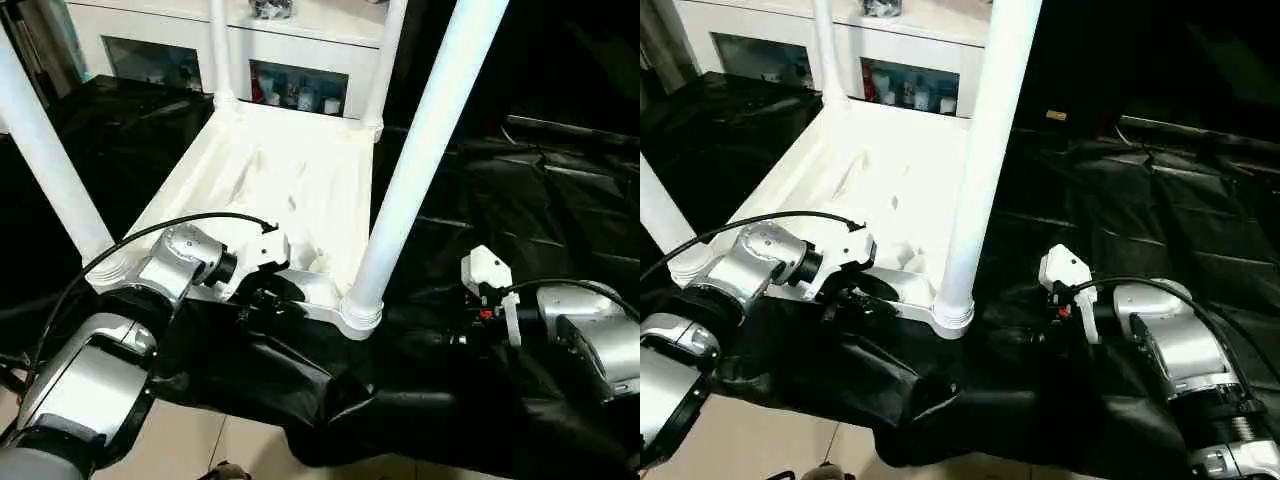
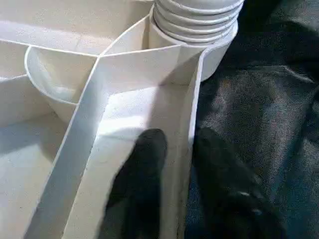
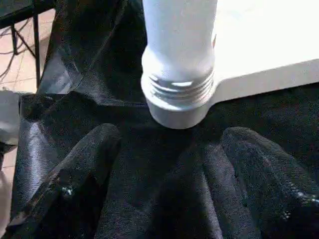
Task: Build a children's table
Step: Rotate leg to tighten
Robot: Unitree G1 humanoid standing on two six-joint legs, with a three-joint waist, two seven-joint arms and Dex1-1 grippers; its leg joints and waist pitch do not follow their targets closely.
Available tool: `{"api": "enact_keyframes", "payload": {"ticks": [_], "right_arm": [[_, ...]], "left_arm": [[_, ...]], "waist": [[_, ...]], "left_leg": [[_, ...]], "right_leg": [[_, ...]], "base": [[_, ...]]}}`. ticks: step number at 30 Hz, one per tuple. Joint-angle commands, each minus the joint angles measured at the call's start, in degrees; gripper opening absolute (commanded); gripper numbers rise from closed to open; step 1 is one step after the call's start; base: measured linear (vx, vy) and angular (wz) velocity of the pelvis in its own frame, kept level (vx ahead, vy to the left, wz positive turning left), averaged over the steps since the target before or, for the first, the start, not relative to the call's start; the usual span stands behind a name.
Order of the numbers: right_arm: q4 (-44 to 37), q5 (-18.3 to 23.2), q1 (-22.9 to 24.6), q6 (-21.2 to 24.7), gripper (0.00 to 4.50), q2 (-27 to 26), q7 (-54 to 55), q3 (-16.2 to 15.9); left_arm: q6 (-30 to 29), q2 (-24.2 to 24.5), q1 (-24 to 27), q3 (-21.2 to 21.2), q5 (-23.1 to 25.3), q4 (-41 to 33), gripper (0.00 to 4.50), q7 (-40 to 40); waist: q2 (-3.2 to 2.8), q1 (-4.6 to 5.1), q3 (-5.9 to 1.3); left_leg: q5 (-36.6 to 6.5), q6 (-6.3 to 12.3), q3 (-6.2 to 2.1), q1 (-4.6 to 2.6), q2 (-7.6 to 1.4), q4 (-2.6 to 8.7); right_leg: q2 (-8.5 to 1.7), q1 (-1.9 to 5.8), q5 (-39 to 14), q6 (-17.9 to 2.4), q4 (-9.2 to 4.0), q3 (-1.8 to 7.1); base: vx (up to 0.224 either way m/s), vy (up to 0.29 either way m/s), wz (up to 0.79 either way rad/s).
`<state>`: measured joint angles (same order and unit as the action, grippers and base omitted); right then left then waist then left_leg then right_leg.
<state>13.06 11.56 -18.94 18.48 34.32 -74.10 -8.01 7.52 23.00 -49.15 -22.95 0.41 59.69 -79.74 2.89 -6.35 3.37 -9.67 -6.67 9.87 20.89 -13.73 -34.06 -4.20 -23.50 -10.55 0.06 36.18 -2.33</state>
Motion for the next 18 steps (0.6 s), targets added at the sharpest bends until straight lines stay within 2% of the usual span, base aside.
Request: {"api": "enact_keyframes", "payload": {"ticks": [1, 2, 3, 6, 8, 9, 11, 12, 13, 14, 15, 16, 17, 18], "right_arm": [[-1.6, 0.3, 0.2, 0.4, 3.74, 0.9, 0.1, -0.2], [-1.7, 0.7, 0.0, 1.3, 3.74, 0.7, 0.1, -0.2], [-1.7, 0.8, -0.1, 1.8, 4.03, 0.6, 0.1, -0.2], [-1.5, 1.5, -0.6, 3.4, 4.15, 0.0, 0.7, 0.2], [-2.2, 3.0, -0.7, 5.4, 4.41, -0.8, 0.4, 0.3], [-2.3, 3.1, -0.7, 5.3, 4.48, -0.9, 0.4, 0.2], [-2.5, 3.1, -0.6, 5.2, 4.5, -1.1, 0.6, 0.1], [-2.2, 2.3, -0.6, 3.1, 4.5, -1.9, 1.7, -0.1], [-2.0, 2.0, -0.6, 2.5, 4.5, -2.3, 2.3, -0.2], [-1.0, 0.2, -0.9, -0.5, 4.5, -4.5, 5.5, -0.5], [-1.0, 0.2, -0.9, -0.5, 4.5, -4.5, 5.5, -0.5], [0.0, -0.6, -1.4, -1.7, 4.5, -6.2, 7.5, -0.9], [0.7, -1.1, -1.7, -2.7, 4.5, -7.2, 8.7, -1.2], [1.5, -1.5, -2.0, -3.6, 4.5, -8.2, 9.9, -1.5]], "left_arm": [[-0.1, -0.2, -0.4, -0.1, 1.7, 1.2, 0.69, -0.2], [-0.9, -0.3, -0.3, 0.2, 1.6, 1.4, 0.62, -0.6], [-1.3, -0.3, -0.2, 0.2, 1.6, 1.4, 0.59, -0.7], [-3.0, -0.1, 0.5, 0.1, 1.6, 0.8, 0.24, -1.3], [-6.0, 0.3, 2.4, 0.0, 1.9, -0.8, 0.14, -0.6], [-6.3, 0.3, 2.8, 0.0, 1.9, -1.2, 0.08, -0.6], [-6.8, 0.5, 3.6, -0.1, 1.9, -1.9, 0.03, -0.6], [-8.0, 0.5, 5.0, 0.0, 1.8, -3.5, 0.03, 0.8], [-8.6, 0.3, 5.4, 0.3, 1.7, -4.2, 0.03, 1.6], [-11.9, -0.6, 7.5, 2.0, 0.9, -7.5, 0.03, 5.9], [-11.9, -0.6, 7.5, 2.0, 0.9, -7.5, 0.03, 5.9], [-15.0, -1.8, 9.1, 3.4, -0.6, -11.1, 0.03, 8.2], [-17.0, -2.6, 10.1, 4.3, -1.5, -13.7, 0.03, 9.4], [-18.8, -3.3, 11.1, 4.9, -2.4, -16.3, 0.03, 10.3]], "waist": [[-0.41, -0.22, -3.97], [-0.25, -0.21, -3.95], [-0.28, -0.18, -3.93], [-0.31, -0.22, -3.89], [-0.31, -0.08, -3.86], [-0.13, -0.05, -3.88], [-0.24, 0.19, -3.88], [-0.08, 0.34, -3.91], [-0.16, 0.48, -3.76], [0.03, 0.78, -3.55], [-0.03, 0.91, -3.52], [0.25, 1.11, -3.56], [0.23, 1.3, -3.31], [0.53, 1.5, -3.3]], "left_leg": [[-14.3, 0.89, 0.75, -0.63, 0.73, 3.82], [-14.5, 0.87, 0.73, -0.66, 0.7, 3.85], [-14.4, 0.88, 0.72, -0.67, 0.71, 3.88], [-14.5, 0.78, 0.7, -0.67, 0.67, 3.92], [-14.5, 0.79, 0.65, -0.64, 0.6, 4.01], [-14.5, 0.74, 0.66, -0.66, 0.55, 4.01], [-14.6, 0.67, 0.61, -0.57, 0.57, 4.06], [-14.6, 0.59, 0.63, -0.62, 0.53, 4.06], [-15.1, 0.62, 0.64, -0.63, 0.63, 4.15], [-15.6, 0.25, 0.6, -0.55, 0.61, 4.25], [-16.3, 0.13, 0.6, -0.68, 0.58, 4.3], [-17.2, -0.01, 0.54, -0.88, 0.54, 4.26], [-17.4, 0.14, 0.5, -0.62, 0.74, 4.35], [-17.1, -0.01, 0.33, -0.42, 0.8, 4.53]], "right_leg": [[-2.54, 3.3, -9.7, -13.6, -4.5, 1.53], [-2.58, 3.3, -10.5, -13.4, -4.57, 1.52], [-2.55, 3.31, -10.7, -13.3, -4.58, 1.53], [-2.61, 3.27, -11.5, -13.1, -4.64, 1.56], [-2.65, 3.27, -11.7, -13.2, -4.6, 1.55], [-2.68, 3.28, -11.6, -13.2, -4.56, 1.55], [-2.73, 3.26, -11.4, -13.3, -4.56, 1.55], [-2.76, 3.19, -11.4, -13.2, -4.55, 1.59], [-2.73, 3.12, -12.8, -12.9, -4.77, 1.56], [-2.82, 2.97, -14.4, -12.5, -4.83, 1.55], [-2.87, 2.91, -16.1, -12.2, -4.97, 1.5], [-3.08, 2.9, -19.3, -11.3, -5.11, 1.52], [-2.92, 2.82, -21.1, -10.6, -5.39, 1.48], [-3.0, 2.9, -25.1, -8.6, -5.59, 1.28]], "base": [[0.0, 0.0, 0.0], [0.0, 0.0, 0.0], [0.0, 0.0, 0.0], [0.0, 0.0, 0.0], [0.0, 0.0, 0.0], [0.0, 0.0, 0.0], [0.0, 0.0, 0.0], [0.0, 0.0, 0.0], [0.0, 0.0, 0.0], [0.0, 0.0, 0.0], [0.0, 0.0, 0.0], [0.0, 0.0, 0.0], [0.0, 0.0, 0.0], [0.0, 0.0, 0.0]]}}
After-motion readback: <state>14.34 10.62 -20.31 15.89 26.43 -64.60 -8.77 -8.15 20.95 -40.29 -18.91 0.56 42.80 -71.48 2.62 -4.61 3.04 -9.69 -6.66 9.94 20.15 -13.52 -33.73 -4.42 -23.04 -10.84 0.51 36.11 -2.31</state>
